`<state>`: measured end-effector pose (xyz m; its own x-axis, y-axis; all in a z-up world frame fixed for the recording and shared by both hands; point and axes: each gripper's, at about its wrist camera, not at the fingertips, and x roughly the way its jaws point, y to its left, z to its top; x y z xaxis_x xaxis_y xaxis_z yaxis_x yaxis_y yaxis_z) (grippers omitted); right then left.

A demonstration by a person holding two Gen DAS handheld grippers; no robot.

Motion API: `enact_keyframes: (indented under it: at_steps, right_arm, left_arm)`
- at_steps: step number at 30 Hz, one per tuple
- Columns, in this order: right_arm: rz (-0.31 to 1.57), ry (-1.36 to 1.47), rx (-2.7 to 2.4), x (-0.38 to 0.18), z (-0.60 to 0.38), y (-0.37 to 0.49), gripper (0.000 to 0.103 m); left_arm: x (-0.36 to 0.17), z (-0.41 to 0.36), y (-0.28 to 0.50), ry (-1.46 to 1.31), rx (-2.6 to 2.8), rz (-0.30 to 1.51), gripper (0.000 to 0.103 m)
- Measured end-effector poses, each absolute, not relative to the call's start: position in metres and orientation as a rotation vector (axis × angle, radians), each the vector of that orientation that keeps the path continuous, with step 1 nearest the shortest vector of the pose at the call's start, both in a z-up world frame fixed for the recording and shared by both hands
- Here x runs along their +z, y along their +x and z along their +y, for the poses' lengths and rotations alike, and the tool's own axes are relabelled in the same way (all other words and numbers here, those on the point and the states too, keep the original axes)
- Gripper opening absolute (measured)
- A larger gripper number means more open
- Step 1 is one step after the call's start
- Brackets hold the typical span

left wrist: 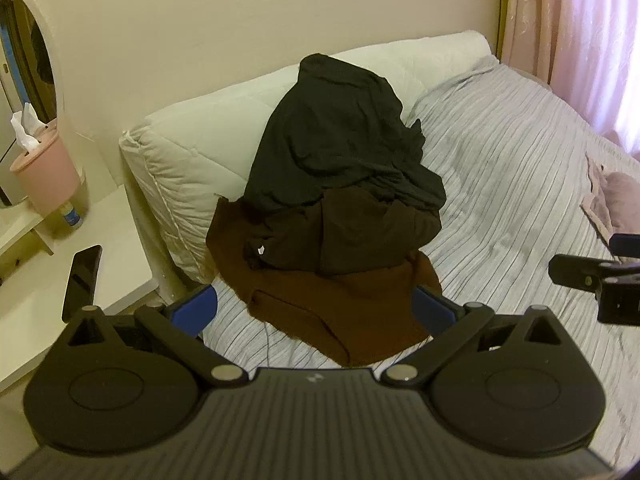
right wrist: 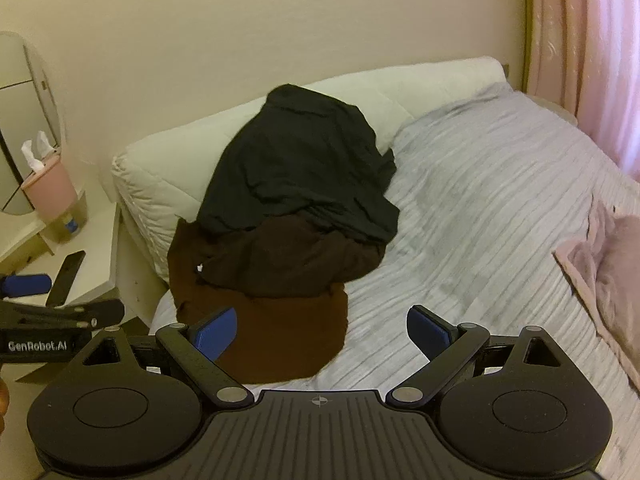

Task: Fold clothes
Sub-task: 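Approach the black shirt on the clothes pile with both grippers open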

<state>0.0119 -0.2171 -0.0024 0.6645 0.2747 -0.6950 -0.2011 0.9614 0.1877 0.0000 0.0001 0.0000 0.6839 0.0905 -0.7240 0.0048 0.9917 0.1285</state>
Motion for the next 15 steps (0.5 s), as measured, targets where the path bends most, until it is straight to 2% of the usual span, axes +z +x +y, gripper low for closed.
enact_keyframes:
  at_steps: [6,15]
  right_arm:
    - [0.787,0.141,0.251,-0.007,-0.223,0.009,0.094]
    - [0.779,0.142,0.171,-0.01,-0.215,0.01,0.094]
  left_arm:
    - [-0.012,0.009,0.001,0.072,-0.006,0.848,0.102]
    - [-0.01,0.002,0.017,0.142,-0.063,0.834,0.102]
